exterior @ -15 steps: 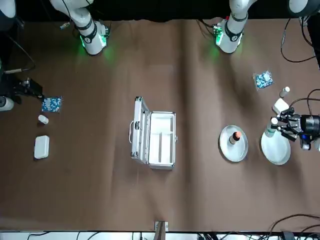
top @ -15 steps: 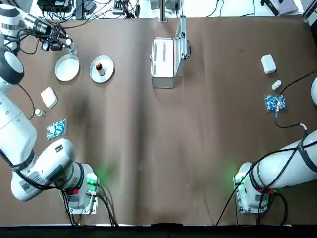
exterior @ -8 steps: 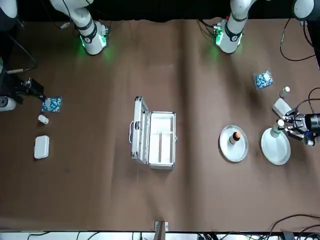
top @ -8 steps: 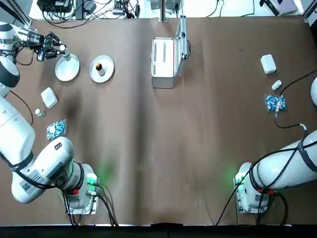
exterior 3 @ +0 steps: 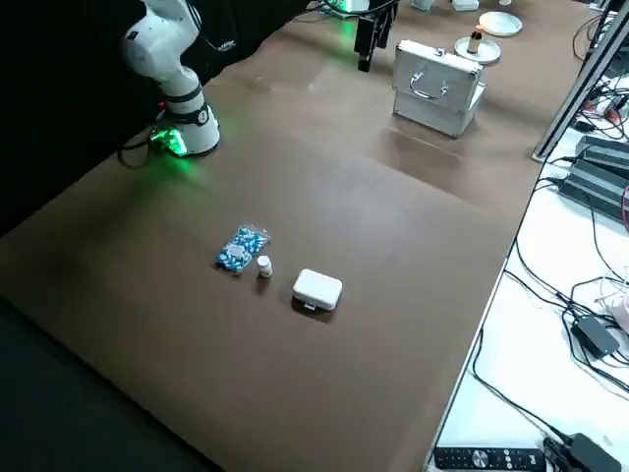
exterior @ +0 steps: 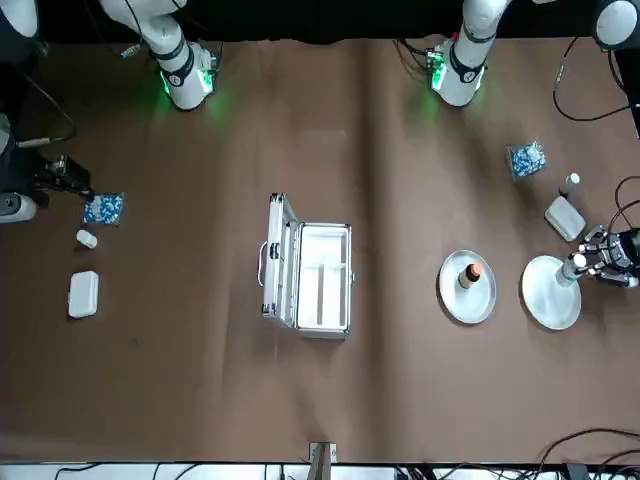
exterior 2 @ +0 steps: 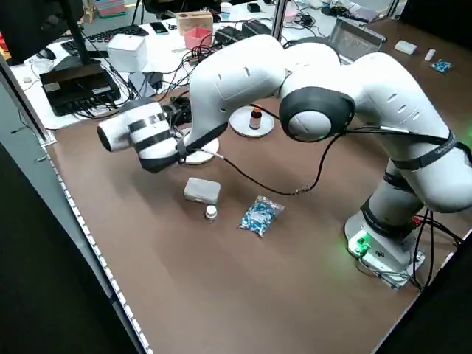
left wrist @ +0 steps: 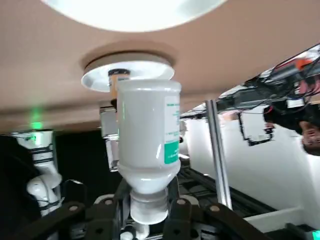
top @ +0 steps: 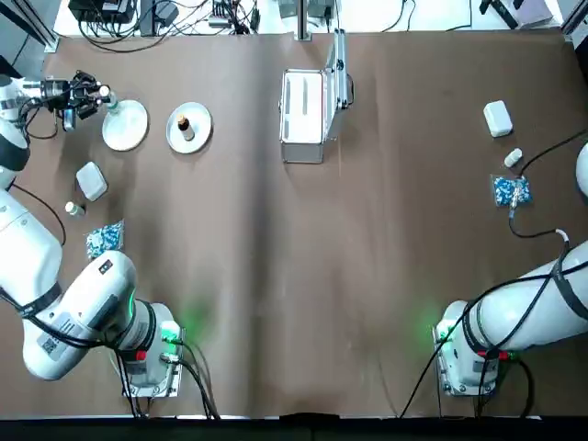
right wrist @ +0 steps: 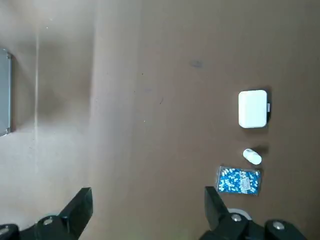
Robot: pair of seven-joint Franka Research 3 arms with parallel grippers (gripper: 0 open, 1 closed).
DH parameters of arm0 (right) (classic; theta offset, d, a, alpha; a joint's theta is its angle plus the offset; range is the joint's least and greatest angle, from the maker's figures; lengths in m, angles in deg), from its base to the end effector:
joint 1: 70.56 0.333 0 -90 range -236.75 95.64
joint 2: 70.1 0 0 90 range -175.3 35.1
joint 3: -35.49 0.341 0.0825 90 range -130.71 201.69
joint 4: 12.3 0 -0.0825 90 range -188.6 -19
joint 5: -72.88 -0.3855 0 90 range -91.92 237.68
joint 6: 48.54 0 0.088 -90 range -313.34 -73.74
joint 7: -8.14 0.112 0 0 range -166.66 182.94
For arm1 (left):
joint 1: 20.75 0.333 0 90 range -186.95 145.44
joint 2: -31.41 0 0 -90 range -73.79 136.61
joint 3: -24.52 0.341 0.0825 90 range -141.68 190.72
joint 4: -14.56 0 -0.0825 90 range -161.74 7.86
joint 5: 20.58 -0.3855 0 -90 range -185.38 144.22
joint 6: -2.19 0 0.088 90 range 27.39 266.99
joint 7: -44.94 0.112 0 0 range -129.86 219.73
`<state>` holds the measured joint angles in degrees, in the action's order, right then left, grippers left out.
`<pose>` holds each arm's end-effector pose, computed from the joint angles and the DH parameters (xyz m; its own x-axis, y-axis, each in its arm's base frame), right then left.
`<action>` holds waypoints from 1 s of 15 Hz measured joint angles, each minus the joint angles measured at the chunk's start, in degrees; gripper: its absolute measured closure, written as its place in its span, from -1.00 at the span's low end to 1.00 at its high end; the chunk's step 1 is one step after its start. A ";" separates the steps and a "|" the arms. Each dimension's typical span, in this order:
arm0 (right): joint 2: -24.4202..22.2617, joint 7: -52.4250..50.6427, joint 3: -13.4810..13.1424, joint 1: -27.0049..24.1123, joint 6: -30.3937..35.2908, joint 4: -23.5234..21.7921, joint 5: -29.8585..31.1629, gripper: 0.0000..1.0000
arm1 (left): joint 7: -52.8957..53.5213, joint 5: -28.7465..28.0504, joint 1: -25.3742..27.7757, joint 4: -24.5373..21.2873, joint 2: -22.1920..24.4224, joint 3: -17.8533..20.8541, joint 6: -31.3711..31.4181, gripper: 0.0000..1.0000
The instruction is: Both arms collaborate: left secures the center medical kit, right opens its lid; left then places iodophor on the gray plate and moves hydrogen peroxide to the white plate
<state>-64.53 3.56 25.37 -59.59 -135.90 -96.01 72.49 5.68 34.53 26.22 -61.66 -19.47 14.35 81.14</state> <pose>0.5832 0.0151 0.6377 0.9949 0.0952 -0.0327 0.0955 -0.9954 0.0077 0.5955 0.3540 0.2410 0.1182 0.2450 -0.9623 0.9772 0.1433 0.1566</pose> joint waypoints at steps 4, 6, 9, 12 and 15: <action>0.00 0.00 0.00 0.05 0.05 -0.01 0.00 -0.97 | 0.00 2.36 1.12 0.13 -3.26 0.01 3.03 0.35; 0.00 0.00 0.00 0.05 0.06 -0.01 0.00 -0.97 | 0.00 2.51 1.08 0.15 -4.19 -0.02 3.51 0.35; 0.00 0.00 0.00 0.05 0.08 -0.01 0.00 -0.97 | 0.00 2.51 1.10 0.21 -5.33 0.07 4.58 0.35; 0.00 0.00 0.00 0.07 0.10 -0.01 0.00 -0.97 | 0.00 2.52 1.15 0.33 -6.27 0.21 5.07 0.35; 0.00 0.00 0.00 0.12 0.10 -0.01 0.00 -0.97 | 0.00 2.66 1.16 0.37 -7.35 0.72 5.54 0.35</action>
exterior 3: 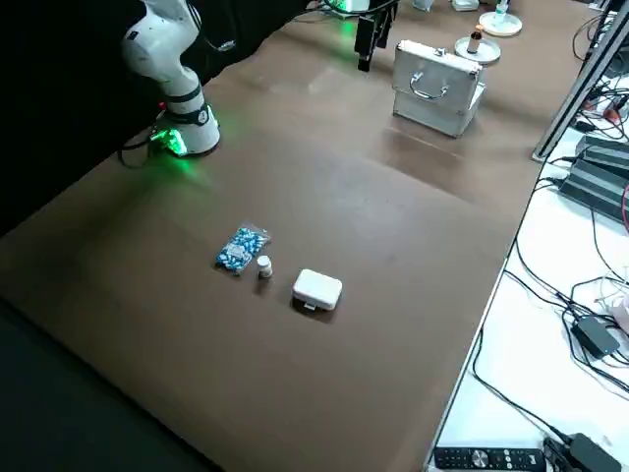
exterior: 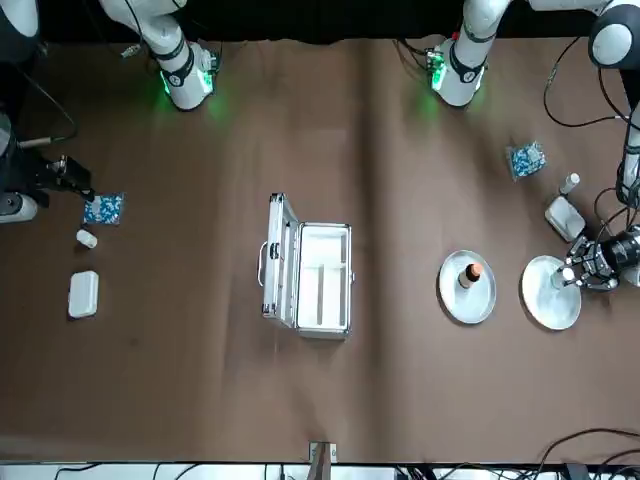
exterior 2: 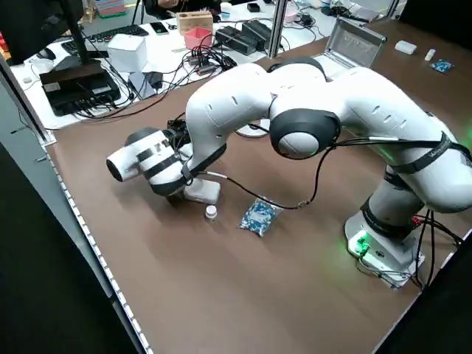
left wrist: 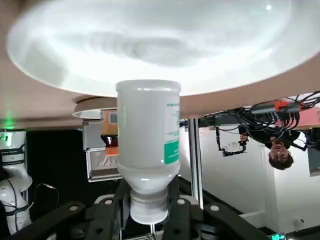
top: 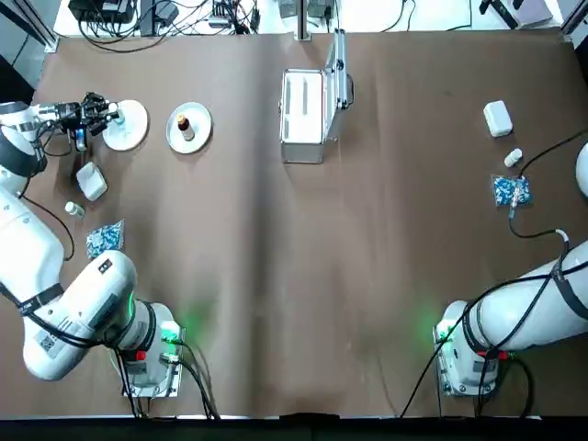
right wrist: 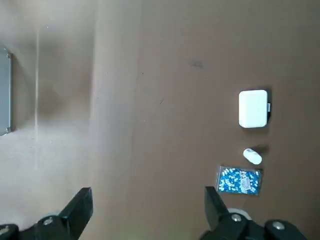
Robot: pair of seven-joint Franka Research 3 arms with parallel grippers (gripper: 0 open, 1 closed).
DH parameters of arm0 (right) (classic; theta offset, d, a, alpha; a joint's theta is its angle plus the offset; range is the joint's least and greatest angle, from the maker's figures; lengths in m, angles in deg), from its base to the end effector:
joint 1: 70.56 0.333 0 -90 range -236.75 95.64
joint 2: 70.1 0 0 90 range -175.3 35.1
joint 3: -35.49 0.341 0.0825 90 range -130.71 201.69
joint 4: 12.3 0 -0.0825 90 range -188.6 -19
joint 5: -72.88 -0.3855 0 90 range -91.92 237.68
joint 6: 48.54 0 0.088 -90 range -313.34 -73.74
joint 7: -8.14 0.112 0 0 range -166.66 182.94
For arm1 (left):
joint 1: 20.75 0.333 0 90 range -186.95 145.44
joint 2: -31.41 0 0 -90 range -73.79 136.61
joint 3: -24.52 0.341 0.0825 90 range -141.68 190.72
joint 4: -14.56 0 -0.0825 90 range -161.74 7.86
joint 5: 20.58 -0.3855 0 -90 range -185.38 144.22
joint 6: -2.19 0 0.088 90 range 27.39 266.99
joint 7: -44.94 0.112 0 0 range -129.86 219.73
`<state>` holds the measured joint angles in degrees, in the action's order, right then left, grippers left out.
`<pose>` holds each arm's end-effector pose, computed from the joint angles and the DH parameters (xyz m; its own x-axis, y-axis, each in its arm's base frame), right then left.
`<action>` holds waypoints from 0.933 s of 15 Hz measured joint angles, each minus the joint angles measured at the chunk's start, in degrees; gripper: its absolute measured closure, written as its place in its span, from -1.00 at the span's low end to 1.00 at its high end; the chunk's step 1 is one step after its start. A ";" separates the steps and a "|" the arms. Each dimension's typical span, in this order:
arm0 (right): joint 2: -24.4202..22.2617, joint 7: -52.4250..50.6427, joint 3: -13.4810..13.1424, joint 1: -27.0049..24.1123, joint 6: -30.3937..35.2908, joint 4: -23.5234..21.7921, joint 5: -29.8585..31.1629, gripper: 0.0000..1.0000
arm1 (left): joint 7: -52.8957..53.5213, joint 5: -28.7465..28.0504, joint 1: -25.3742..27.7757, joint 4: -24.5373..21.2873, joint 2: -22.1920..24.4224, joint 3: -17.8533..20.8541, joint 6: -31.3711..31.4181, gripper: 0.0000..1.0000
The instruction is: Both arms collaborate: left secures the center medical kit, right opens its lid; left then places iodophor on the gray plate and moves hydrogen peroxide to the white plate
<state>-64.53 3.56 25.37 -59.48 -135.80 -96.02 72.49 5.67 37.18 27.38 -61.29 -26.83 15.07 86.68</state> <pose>0.5830 0.0162 0.6374 0.9947 0.0971 -0.0346 0.0974 -0.9952 0.0075 0.5832 0.3713 0.1542 0.0207 0.2108 -0.9773 0.9593 0.2711 0.0788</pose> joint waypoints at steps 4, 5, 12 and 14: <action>0.00 0.00 0.00 0.16 0.01 0.00 0.00 -0.97 | 0.00 0.74 0.26 0.07 -0.96 0.35 0.17 0.35; 0.00 0.00 0.00 0.18 0.00 0.00 0.00 -0.97 | 0.00 0.80 0.29 0.10 -1.01 0.38 0.24 0.35; 0.00 0.00 0.00 0.24 -0.10 0.00 0.00 -0.97 | 0.00 1.12 0.80 0.45 -1.07 0.43 0.31 -0.01; 0.00 0.00 0.00 0.24 -0.11 0.00 0.00 -0.97 | 0.00 1.16 0.80 0.77 -1.07 0.35 0.30 -0.38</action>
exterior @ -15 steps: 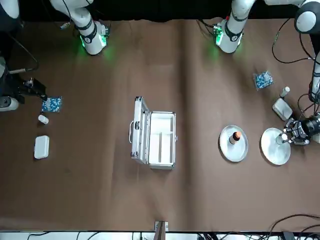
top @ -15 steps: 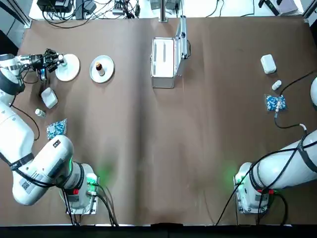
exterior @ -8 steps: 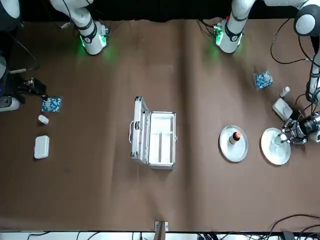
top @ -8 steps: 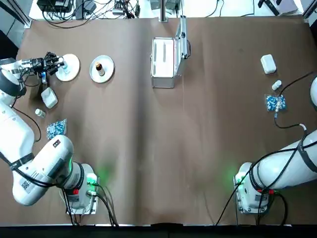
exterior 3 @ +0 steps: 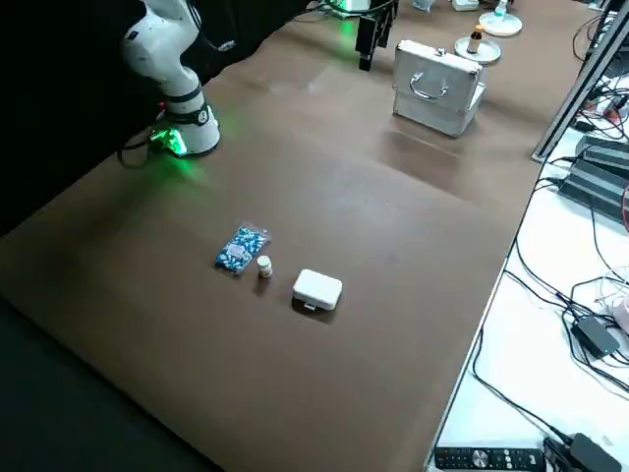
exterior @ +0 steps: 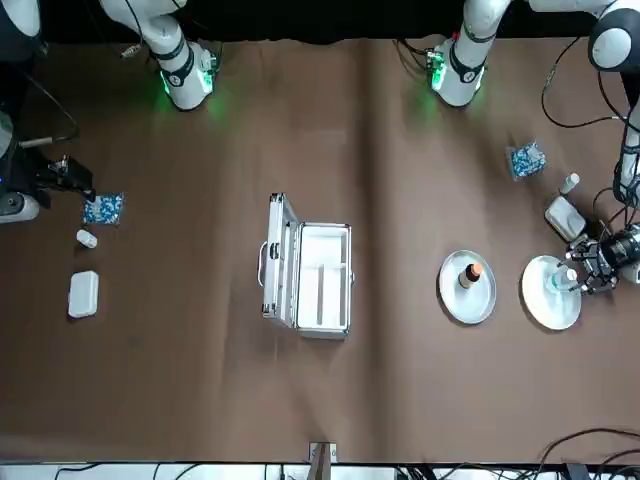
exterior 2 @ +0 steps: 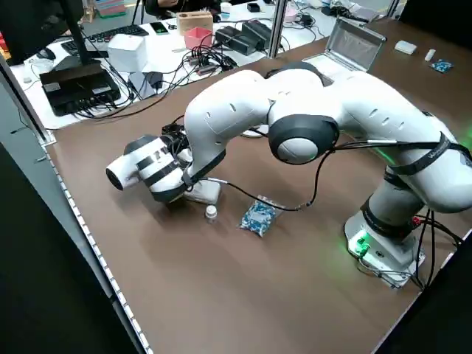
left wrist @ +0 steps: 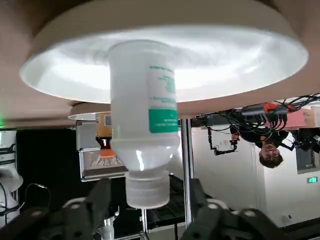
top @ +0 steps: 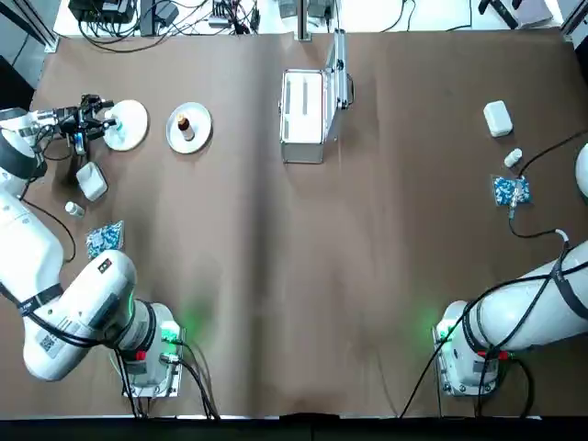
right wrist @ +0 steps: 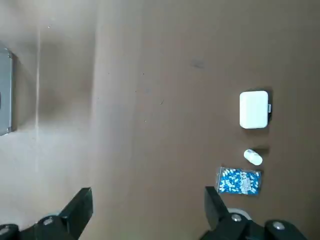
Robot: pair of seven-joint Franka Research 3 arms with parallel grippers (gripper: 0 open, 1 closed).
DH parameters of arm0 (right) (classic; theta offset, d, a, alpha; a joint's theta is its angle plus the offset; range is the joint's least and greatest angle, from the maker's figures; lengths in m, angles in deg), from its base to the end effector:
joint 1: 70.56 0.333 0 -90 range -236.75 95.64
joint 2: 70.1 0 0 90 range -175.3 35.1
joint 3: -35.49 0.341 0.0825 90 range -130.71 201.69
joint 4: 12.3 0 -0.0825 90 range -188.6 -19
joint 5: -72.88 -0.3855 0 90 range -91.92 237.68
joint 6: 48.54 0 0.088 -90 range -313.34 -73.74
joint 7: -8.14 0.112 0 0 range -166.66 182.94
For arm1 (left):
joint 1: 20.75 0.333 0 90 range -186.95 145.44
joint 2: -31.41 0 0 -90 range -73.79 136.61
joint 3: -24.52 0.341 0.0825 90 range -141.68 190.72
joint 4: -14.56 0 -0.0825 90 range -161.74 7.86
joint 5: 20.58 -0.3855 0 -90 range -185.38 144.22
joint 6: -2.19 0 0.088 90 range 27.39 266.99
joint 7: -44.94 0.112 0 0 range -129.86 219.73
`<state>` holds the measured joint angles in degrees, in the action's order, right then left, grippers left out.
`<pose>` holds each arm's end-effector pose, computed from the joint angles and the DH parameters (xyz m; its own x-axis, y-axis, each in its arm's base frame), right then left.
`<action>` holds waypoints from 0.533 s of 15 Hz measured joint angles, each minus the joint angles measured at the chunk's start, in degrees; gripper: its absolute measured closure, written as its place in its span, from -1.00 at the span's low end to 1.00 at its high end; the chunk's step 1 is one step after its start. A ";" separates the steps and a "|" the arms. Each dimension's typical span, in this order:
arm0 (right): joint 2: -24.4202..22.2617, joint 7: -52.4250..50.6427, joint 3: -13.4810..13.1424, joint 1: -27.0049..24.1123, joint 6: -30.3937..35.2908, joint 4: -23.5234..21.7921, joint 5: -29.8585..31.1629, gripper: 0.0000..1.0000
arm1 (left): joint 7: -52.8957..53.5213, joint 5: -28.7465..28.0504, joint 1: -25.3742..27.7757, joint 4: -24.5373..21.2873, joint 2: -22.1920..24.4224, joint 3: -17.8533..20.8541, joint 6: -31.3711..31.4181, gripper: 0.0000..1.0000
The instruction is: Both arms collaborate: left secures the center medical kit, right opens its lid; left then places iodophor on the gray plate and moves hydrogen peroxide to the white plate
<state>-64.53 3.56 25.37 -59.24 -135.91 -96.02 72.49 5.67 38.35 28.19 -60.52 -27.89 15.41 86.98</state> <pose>0.5831 0.0187 0.6376 0.9943 0.1013 -0.0327 0.1016 -0.9948 0.0077 0.5784 0.3836 0.1469 0.0149 0.2022 -0.9792 0.9486 0.3068 0.0778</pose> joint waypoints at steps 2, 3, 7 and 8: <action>0.00 0.00 0.00 0.00 0.00 0.00 0.00 -0.97 | 0.00 0.00 0.00 0.36 0.07 -0.31 -0.02 -0.83; 0.00 0.00 -0.01 0.00 -0.02 0.00 0.00 -0.97 | -0.12 0.00 -0.05 0.89 0.77 -0.71 -0.07 -1.00; 0.00 0.02 -0.15 -0.02 -0.09 0.02 0.00 -0.97 | -0.22 -3.71 -1.55 1.55 5.17 -1.36 -0.36 -1.00; 0.00 0.03 -0.18 -0.03 -0.13 0.03 0.00 -0.97 | -0.36 -5.22 -2.62 1.58 6.72 -1.38 -0.37 -1.00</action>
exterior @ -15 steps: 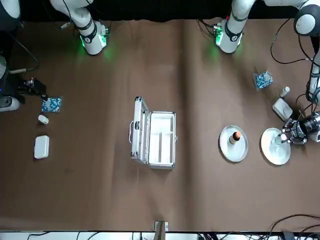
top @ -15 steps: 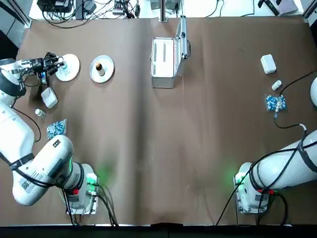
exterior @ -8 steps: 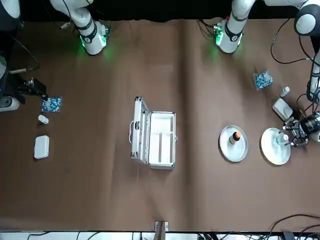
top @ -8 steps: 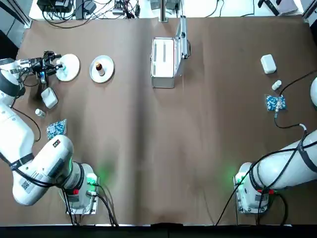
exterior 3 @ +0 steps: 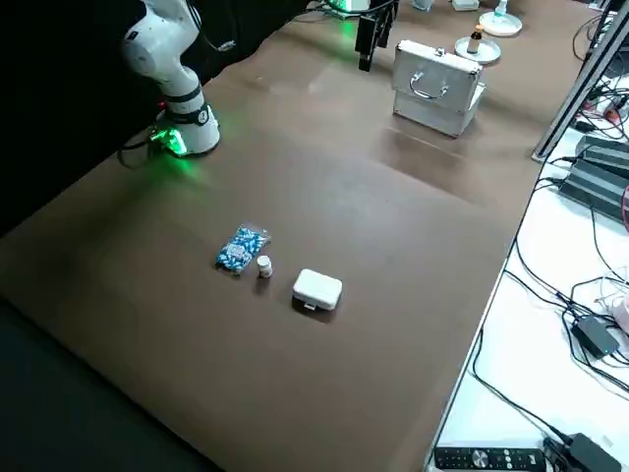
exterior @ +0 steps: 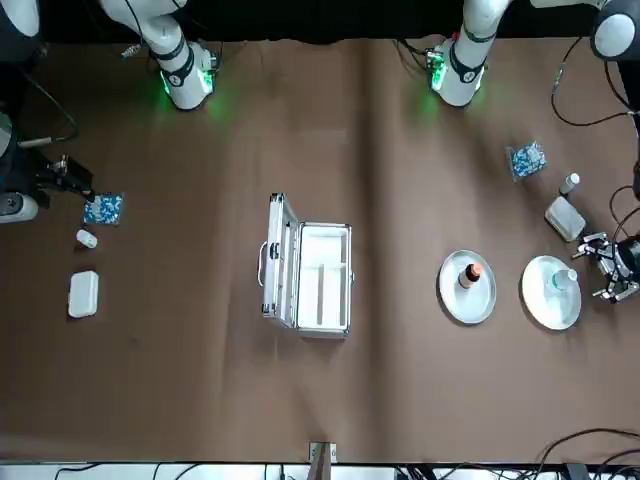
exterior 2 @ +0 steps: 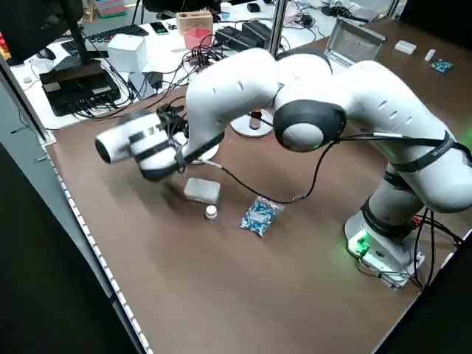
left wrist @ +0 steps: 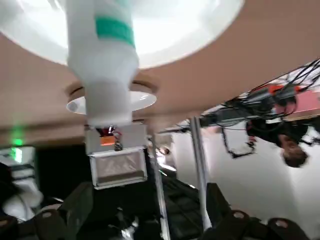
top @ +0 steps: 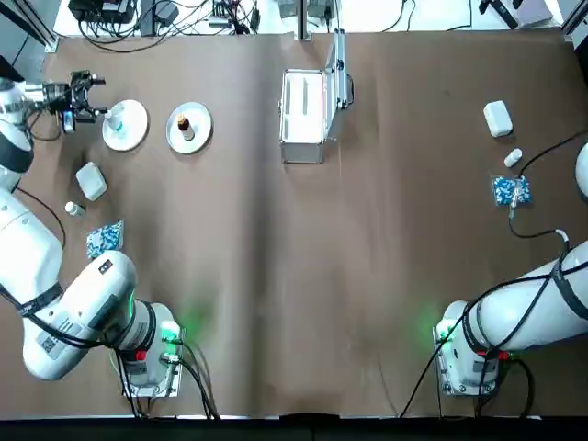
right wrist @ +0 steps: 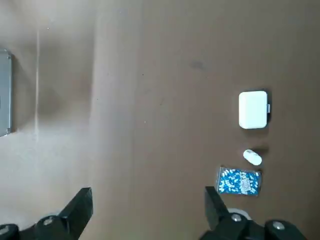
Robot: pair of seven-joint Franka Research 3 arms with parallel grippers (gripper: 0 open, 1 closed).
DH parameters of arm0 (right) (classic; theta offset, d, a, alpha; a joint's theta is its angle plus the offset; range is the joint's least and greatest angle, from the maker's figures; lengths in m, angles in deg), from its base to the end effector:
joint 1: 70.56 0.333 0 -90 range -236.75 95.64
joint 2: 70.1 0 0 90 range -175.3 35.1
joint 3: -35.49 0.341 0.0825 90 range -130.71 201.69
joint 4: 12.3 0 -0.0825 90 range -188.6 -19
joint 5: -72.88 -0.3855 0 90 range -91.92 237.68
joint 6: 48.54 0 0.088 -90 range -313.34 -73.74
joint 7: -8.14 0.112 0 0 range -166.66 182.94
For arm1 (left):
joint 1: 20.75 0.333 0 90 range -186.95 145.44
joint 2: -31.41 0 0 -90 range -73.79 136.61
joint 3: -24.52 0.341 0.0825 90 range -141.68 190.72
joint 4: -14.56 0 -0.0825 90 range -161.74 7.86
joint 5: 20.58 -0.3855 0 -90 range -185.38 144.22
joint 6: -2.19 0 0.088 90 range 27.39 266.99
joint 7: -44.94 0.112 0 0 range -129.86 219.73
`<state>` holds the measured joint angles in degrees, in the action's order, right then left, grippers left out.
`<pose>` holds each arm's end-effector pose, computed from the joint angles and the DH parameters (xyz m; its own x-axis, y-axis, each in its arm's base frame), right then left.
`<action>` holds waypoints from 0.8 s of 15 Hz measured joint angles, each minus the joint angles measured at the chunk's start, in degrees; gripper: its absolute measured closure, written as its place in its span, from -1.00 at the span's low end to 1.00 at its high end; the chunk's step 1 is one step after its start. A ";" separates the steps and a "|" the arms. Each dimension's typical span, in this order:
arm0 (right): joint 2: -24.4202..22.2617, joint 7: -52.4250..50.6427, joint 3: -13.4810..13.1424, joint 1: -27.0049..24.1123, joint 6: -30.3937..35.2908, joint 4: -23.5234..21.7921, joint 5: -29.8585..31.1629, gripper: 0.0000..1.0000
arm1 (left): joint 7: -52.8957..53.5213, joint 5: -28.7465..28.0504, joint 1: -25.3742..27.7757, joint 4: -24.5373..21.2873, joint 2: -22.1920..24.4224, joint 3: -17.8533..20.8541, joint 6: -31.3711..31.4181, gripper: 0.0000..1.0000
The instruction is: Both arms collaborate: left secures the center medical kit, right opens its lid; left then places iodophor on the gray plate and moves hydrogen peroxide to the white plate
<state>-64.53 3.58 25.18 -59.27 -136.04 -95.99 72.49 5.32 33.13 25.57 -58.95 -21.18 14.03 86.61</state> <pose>0.5835 0.0166 0.6381 0.9948 0.0971 -0.0299 0.0974 -0.9952 0.0082 0.6108 0.3641 0.2325 0.1108 0.3318 -0.9368 0.9682 0.1769 0.1771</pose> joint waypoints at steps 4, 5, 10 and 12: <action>0.00 0.08 -0.20 -0.11 -0.22 0.04 0.00 -0.97 | -0.41 -6.47 -5.47 0.01 5.03 -0.04 0.00 -1.00; 0.00 0.10 -0.33 -0.20 -0.26 0.05 -0.08 -0.97 | -0.37 -8.52 -7.26 0.02 6.09 -0.09 0.00 -1.00; 0.00 0.11 -0.66 -0.46 -0.36 0.11 -1.06 -0.97 | -0.64 -18.00 -19.59 0.10 11.64 -0.30 0.01 -1.00; 0.00 0.11 -0.69 -0.89 -0.39 0.11 -1.09 -0.97 | -0.93 -20.14 -24.70 0.09 13.47 -0.24 0.07 -1.00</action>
<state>-64.53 3.69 24.49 -60.16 -136.43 -95.88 71.40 4.38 12.98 0.86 -58.85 -7.71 13.79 86.68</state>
